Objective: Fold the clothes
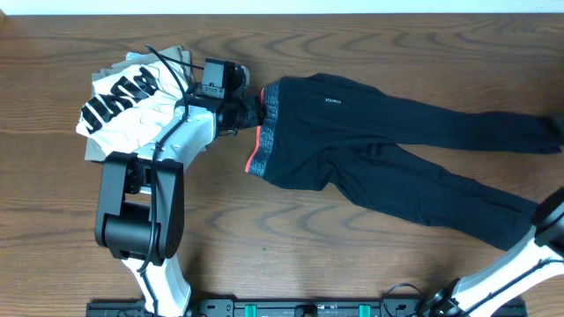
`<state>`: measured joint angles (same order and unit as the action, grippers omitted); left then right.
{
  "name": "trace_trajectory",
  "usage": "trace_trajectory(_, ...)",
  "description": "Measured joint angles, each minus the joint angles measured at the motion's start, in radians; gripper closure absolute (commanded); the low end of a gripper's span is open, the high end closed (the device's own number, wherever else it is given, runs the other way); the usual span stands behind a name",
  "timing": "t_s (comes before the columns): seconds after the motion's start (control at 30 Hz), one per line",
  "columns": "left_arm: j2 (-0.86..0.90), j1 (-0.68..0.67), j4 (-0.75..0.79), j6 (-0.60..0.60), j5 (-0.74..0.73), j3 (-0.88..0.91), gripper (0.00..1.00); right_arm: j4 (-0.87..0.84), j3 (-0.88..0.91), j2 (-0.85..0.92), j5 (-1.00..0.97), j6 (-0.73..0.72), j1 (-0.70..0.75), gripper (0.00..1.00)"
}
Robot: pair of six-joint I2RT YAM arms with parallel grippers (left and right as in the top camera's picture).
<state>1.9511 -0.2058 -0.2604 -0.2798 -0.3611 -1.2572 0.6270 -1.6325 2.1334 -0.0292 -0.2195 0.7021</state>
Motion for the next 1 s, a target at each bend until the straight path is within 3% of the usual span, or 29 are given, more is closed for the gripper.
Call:
trace_trajectory(0.33, 0.0, 0.0, -0.013, 0.0, 0.0, 0.0, 0.51, 0.128, 0.01, -0.074, 0.271, 0.153, -0.058, 0.7)
trace_trajectory(0.6, 0.0, 0.0, -0.048, 0.0, -0.006, 0.0, 0.52, 0.34, -0.003, -0.224, 0.428, 0.268, -0.434, 0.69)
trace_trajectory(0.8, 0.0, 0.0, -0.109, 0.001, -0.049, 0.0, 0.53, 0.356, -0.002, -0.144, 0.441, 0.282, -0.698, 0.67)
trace_trajectory(1.0, 0.0, 0.0, -0.167, 0.031, -0.058, 0.0, 0.51, 0.321, 0.0, -0.016, 0.418, 0.272, -0.811, 0.68)
